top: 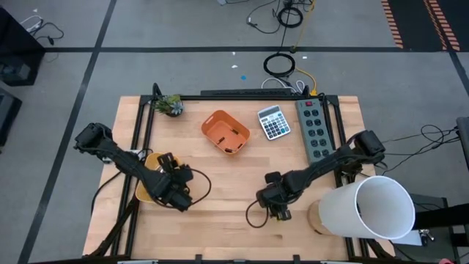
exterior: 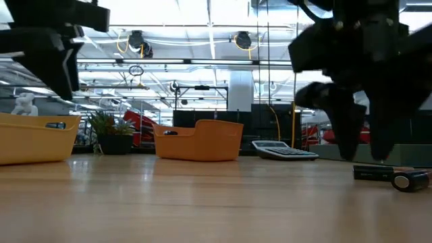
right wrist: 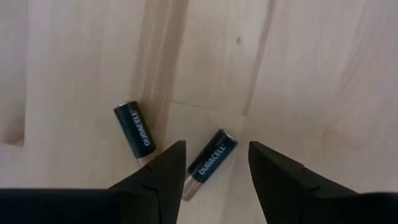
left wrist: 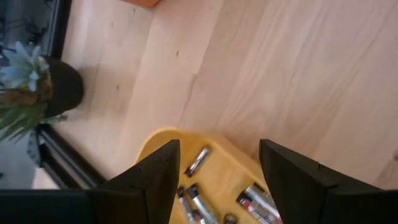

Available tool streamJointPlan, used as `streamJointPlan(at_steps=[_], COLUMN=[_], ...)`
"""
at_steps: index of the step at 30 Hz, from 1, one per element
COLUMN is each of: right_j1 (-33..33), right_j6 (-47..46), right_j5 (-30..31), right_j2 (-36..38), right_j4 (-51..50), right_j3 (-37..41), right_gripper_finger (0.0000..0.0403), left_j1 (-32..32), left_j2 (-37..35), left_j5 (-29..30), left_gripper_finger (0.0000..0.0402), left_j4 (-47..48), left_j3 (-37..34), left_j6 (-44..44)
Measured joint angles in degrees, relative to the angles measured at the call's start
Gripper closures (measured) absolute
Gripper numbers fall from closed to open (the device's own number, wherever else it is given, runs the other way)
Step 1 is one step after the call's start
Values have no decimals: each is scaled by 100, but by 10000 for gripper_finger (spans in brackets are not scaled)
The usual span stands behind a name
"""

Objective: Sort batteries
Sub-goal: Put the black battery into the orange bin

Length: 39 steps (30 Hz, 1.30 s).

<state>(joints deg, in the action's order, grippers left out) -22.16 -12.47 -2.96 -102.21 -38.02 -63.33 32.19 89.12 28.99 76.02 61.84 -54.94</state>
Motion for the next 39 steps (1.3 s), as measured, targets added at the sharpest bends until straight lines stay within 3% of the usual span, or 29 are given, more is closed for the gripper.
streamJointPlan(at_steps=[8,11,16,23,31,36,39], right_j1=[-132,-126,-45,-6,148,491,865], right_j6=[-465,-439,-323,-183,428,1203,1887], right_j5=[114,269,289,523,2586,3060,3013], right_j2=[-316,-437,-658,-561,-92,86,199], right_j4=[-26,-36,-74,49,885,1738,2581], right_j3=[0,-21,-39,-7,20,17,15], right_gripper_finger=[241,272,371,379,379,379,380], left_j1=[-188,-212,-210,-211,-12,16,11], left_j2=[0,0,0,0,0,0,0], left_j5=[4,4,254,341,556,1393,1797], left_gripper_finger=[174,174,174,174,174,174,174], left_j4=[-258,-371,-714,-1456,-3505,-3756,-3696], left_j3=[0,0,0,0,0,0,-1], left_j6=[-20,-24,14,538,2177,2426,2416])
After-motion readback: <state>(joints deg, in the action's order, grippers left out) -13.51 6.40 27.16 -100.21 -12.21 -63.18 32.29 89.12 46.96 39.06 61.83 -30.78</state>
